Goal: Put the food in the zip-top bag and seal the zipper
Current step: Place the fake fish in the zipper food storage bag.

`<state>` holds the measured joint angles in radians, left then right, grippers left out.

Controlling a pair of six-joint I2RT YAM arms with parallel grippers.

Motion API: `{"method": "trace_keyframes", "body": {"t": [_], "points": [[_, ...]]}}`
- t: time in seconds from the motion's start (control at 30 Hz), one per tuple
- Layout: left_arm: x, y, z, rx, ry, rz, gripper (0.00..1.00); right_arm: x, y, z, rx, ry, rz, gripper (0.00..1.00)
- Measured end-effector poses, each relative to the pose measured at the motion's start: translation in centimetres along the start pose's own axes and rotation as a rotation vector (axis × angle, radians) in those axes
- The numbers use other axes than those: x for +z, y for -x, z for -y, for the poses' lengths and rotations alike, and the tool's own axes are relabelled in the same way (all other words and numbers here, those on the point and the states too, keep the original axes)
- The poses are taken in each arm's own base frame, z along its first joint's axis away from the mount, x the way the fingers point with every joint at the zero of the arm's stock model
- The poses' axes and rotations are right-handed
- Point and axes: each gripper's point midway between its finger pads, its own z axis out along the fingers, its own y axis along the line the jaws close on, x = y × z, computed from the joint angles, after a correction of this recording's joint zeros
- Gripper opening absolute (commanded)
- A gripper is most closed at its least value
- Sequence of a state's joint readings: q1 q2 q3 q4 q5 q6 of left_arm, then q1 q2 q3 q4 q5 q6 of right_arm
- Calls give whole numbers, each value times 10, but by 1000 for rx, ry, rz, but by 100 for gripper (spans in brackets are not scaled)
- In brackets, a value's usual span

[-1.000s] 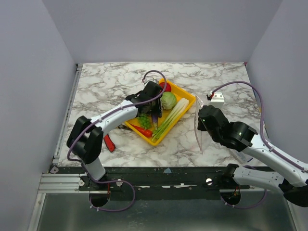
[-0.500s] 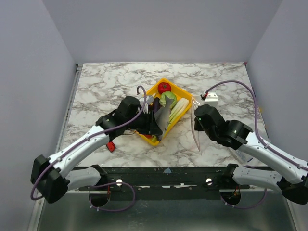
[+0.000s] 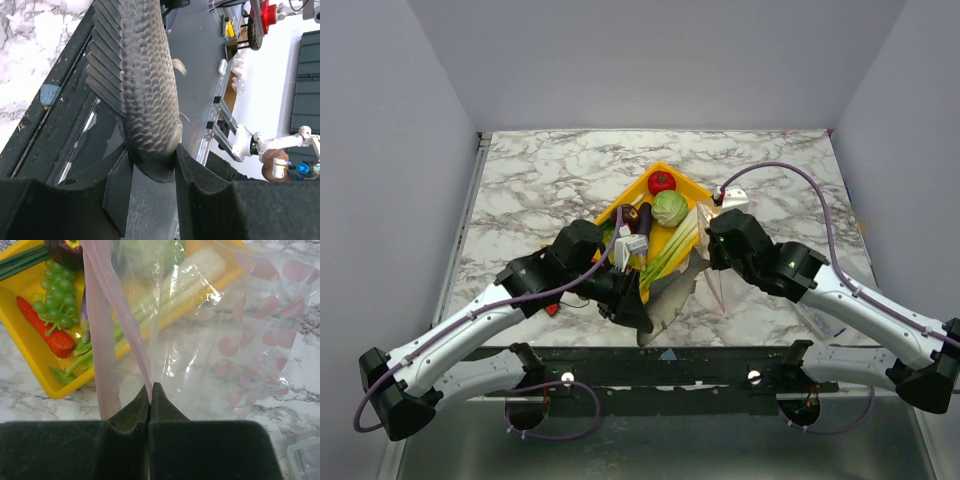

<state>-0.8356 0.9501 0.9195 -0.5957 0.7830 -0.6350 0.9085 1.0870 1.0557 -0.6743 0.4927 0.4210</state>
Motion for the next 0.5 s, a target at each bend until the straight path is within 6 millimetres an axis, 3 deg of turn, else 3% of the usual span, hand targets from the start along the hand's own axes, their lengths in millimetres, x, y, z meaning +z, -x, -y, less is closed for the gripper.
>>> {"method": "trace_keyframes", "body": {"t": [0.13,0.5], "points": [[0,-3,-3,-24,27,-25,0,2,-2,-5,-7,19,-16,1],[14,16,-27,-92,192,-56,0,8,4,-19,-14,49,-46,1]]}}
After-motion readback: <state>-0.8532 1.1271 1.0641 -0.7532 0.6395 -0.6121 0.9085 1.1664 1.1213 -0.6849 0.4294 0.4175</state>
